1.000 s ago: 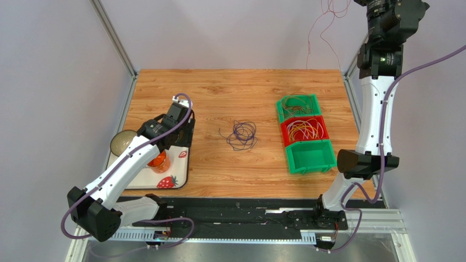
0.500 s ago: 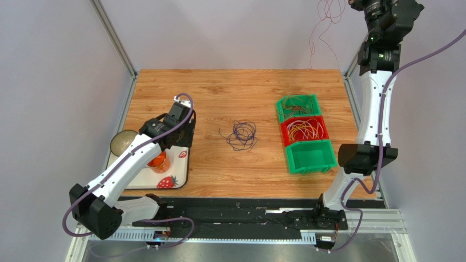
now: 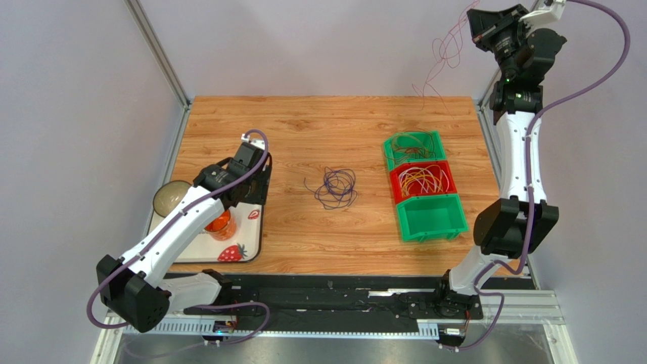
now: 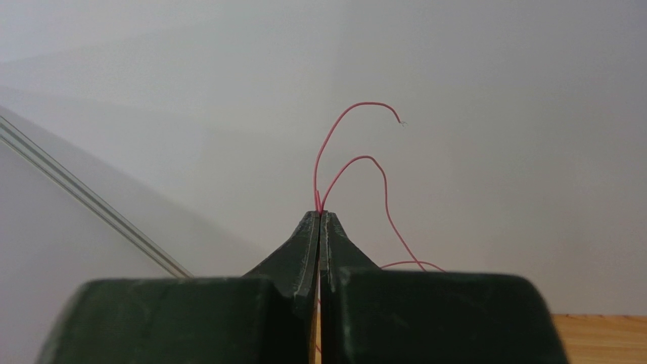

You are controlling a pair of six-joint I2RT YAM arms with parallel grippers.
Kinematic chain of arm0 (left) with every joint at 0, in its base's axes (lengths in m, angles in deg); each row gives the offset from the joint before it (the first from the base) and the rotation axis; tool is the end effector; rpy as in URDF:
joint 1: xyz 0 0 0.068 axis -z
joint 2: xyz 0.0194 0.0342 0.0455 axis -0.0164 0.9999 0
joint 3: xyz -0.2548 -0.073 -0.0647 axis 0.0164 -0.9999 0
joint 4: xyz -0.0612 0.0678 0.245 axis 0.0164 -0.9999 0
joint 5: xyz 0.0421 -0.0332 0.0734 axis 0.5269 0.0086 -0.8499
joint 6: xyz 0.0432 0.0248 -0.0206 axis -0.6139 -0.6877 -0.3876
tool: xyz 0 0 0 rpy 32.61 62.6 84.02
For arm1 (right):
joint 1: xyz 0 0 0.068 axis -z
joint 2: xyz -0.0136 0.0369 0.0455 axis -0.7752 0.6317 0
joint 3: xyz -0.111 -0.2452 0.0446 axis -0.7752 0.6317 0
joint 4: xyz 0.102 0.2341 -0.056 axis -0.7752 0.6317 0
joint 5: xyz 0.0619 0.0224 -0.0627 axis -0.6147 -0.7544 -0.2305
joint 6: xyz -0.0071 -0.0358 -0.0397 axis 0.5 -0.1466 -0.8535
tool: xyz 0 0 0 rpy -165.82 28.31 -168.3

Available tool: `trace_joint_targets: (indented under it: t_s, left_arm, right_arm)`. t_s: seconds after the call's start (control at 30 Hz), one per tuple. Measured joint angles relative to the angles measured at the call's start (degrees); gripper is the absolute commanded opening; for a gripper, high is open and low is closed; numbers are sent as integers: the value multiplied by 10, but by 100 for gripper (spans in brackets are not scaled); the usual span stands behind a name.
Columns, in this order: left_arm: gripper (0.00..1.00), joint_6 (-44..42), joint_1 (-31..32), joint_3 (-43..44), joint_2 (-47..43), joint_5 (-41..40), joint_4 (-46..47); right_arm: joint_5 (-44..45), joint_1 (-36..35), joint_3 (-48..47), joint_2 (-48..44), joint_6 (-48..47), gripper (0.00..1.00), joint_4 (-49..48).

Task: Untangle the cables
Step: Place the cable in the bin.

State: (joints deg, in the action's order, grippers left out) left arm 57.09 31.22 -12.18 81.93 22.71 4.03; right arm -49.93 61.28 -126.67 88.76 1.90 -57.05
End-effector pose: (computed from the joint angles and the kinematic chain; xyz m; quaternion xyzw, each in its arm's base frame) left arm 0.2005 -0.1031 0.3088 0.0485 0.9473 0.0400 0.3140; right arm 0.3851 -0.0580 0.5151 0.1164 0.5833 0.3152 0.7395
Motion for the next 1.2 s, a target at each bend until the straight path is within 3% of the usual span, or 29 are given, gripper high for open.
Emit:
trace_joint_targets:
  t_s: [0.6, 1.2]
  left_arm:
    - [58, 0, 0, 0, 0, 2, 0]
    - [58, 0, 0, 0, 0, 3, 0]
  right_arm:
    - [-39, 15, 271, -161, 32, 0, -68]
    - [-97, 15, 365, -127, 57, 0, -110]
